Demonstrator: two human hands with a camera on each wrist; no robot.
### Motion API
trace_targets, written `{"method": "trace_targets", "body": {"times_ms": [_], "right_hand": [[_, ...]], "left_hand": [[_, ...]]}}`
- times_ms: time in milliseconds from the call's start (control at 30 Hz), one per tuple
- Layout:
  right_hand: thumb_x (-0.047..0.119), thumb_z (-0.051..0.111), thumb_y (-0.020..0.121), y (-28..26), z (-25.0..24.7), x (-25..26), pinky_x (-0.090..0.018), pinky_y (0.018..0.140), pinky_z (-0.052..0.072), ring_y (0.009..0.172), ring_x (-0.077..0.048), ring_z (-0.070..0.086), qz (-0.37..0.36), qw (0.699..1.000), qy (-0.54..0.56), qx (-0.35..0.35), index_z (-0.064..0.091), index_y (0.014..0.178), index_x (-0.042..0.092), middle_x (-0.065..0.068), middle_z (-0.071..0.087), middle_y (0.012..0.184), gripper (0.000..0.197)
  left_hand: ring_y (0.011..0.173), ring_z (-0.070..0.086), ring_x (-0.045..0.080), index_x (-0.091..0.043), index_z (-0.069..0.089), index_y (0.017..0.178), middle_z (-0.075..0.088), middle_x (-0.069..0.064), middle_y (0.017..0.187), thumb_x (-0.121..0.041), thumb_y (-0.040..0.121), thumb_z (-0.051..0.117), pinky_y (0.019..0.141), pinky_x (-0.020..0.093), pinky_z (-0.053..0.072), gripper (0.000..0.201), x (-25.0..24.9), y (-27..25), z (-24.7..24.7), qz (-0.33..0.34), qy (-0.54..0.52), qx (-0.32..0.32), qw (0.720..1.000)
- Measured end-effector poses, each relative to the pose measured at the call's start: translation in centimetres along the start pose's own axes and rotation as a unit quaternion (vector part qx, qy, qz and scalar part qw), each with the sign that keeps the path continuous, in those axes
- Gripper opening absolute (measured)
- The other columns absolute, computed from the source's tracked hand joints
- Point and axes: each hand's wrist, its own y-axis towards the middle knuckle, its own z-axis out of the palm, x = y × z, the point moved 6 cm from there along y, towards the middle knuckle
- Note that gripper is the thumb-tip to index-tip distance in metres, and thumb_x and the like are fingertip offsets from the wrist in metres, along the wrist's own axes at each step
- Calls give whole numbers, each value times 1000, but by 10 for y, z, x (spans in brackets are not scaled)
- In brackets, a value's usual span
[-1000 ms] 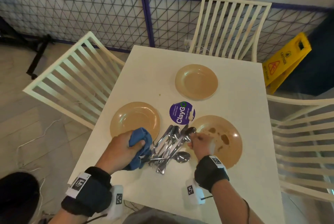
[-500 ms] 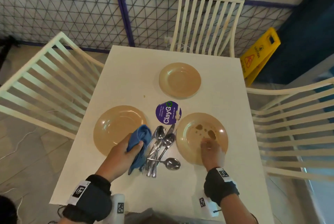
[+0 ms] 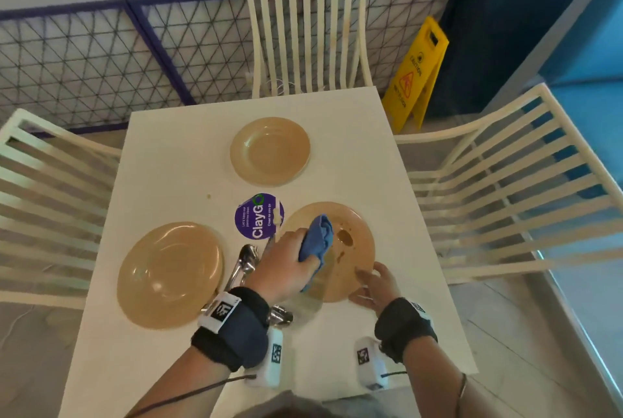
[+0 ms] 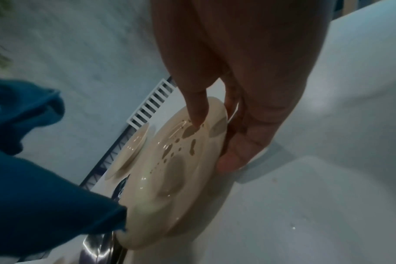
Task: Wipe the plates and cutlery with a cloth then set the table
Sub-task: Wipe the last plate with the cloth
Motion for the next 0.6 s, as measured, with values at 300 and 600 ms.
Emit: {"method": "trace_targets", "body": {"times_ms": [300, 600], "right_hand": [[-14, 37, 98, 6, -12, 8, -34, 49, 55, 64, -29, 60, -8, 996, 35, 82, 45, 116, 12, -21, 58, 81, 33], [-5, 36, 93, -6, -57, 24, -59, 81, 59, 108, -47, 62, -10, 988, 23, 153, 51, 130, 19, -24, 63, 121, 47]], "left_hand": [[112, 58, 17, -31, 48, 135, 56, -7, 125, -36, 92, 52, 93, 43, 52, 43, -23, -5, 77, 6, 82, 32, 996], [115, 65, 14, -39, 26, 149, 59, -5, 138, -28, 100, 60, 96, 38, 56, 61, -41, 33, 108, -15, -70, -79, 994]]}}
